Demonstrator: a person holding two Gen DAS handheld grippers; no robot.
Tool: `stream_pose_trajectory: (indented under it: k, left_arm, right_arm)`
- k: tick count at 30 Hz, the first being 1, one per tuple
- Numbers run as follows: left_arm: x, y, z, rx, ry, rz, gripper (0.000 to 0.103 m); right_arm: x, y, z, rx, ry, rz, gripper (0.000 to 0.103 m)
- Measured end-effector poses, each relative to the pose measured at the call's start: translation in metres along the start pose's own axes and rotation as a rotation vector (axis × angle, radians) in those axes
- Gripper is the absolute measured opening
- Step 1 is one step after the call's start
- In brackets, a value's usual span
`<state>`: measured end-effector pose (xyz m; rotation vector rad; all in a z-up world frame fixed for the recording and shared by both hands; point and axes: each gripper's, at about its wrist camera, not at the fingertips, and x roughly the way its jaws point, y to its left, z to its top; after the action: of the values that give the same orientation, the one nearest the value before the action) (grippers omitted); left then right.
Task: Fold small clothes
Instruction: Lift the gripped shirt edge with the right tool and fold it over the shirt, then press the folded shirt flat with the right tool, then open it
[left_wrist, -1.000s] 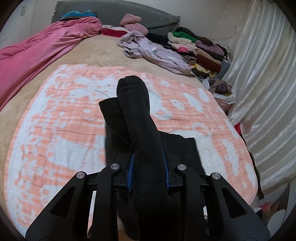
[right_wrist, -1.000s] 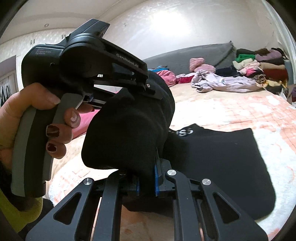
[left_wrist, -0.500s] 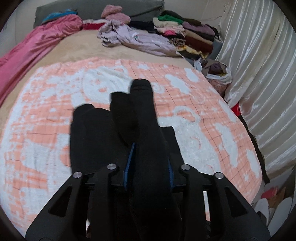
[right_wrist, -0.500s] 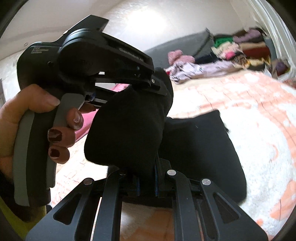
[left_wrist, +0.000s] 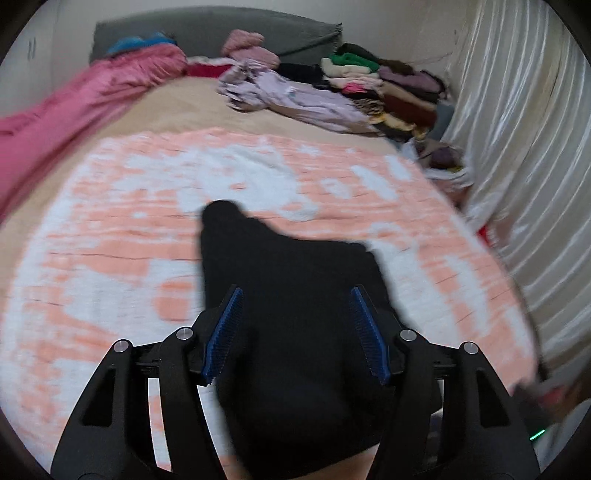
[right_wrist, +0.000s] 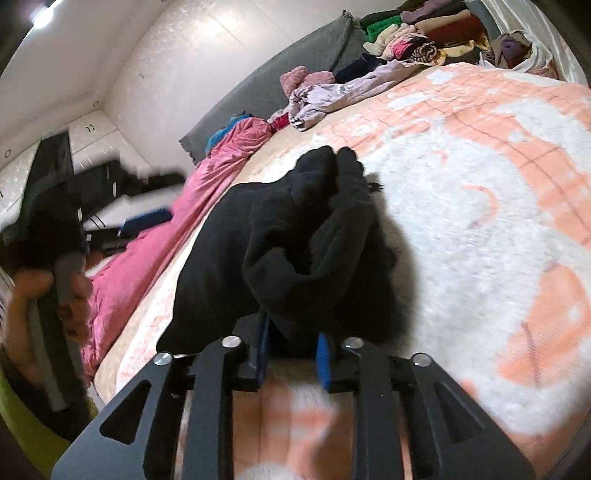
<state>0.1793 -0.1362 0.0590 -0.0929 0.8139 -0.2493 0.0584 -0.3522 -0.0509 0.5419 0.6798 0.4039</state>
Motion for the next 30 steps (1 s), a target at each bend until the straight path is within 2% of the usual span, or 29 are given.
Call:
stream_pose_trajectory:
  k: [1, 2, 4, 6, 8, 11, 15, 18, 22, 24, 25, 26, 27, 30]
  left_arm:
    - [0.001, 0.005, -0.01, 0.024, 0.005, 0.043, 0.054]
    - [0.003, 0.008, -0.016, 0.035, 0.01, 0.062, 0.056]
    - [0.015, 0.014, -0.031, 0.062, 0.039, 0.095, 0.057]
    - [0.027, 0.014, -0.046, 0.078, 0.072, 0.104, 0.057]
    - [0.03, 0.017, -0.055, 0.065, 0.069, 0.087, 0.057]
    - [0.027, 0.022, -0.059, 0.035, 0.063, 0.057, 0.057]
    - [0.023, 0.022, -0.063, 0.034, 0.066, 0.043, 0.057]
    - [0.022, 0.022, -0.064, 0.034, 0.069, 0.035, 0.057]
    - [0.022, 0.023, -0.065, 0.032, 0.074, 0.022, 0.057]
    - [0.022, 0.024, -0.065, 0.03, 0.075, 0.016, 0.057]
    - [0.021, 0.024, -0.065, 0.031, 0.074, 0.014, 0.057]
    - [0.021, 0.024, -0.065, 0.032, 0.073, 0.014, 0.057]
    - [0.021, 0.025, -0.065, 0.032, 0.072, 0.013, 0.057]
    - [0.021, 0.025, -0.065, 0.028, 0.074, 0.01, 0.057]
  right_arm:
    - [-0.009, 0.002, -0.001, -0.005, -0.001, -0.012, 0.024]
    - [-0.017, 0.004, -0.001, -0.018, -0.013, -0.022, 0.029]
    - [-0.031, 0.014, 0.009, -0.058, -0.062, -0.055, 0.03]
    - [-0.041, 0.025, 0.02, -0.11, -0.109, -0.085, 0.033]
    - [-0.04, 0.033, 0.036, -0.162, -0.117, -0.102, 0.04]
    - [-0.014, 0.035, 0.065, -0.179, -0.045, -0.097, 0.04]
    - [0.048, 0.025, 0.104, -0.138, 0.095, -0.098, 0.04]
    - [0.075, 0.019, 0.111, -0.112, 0.152, -0.133, 0.04]
    - [0.099, 0.012, 0.116, -0.054, 0.198, -0.075, 0.04]
    - [0.105, 0.009, 0.118, -0.034, 0.208, -0.081, 0.04]
    - [0.104, 0.01, 0.119, -0.03, 0.21, -0.077, 0.04]
    - [0.105, 0.01, 0.12, -0.03, 0.209, -0.074, 0.034]
    - [0.105, 0.011, 0.121, -0.039, 0.207, -0.073, 0.025]
    - [0.103, 0.022, 0.12, -0.108, 0.187, -0.076, 0.016]
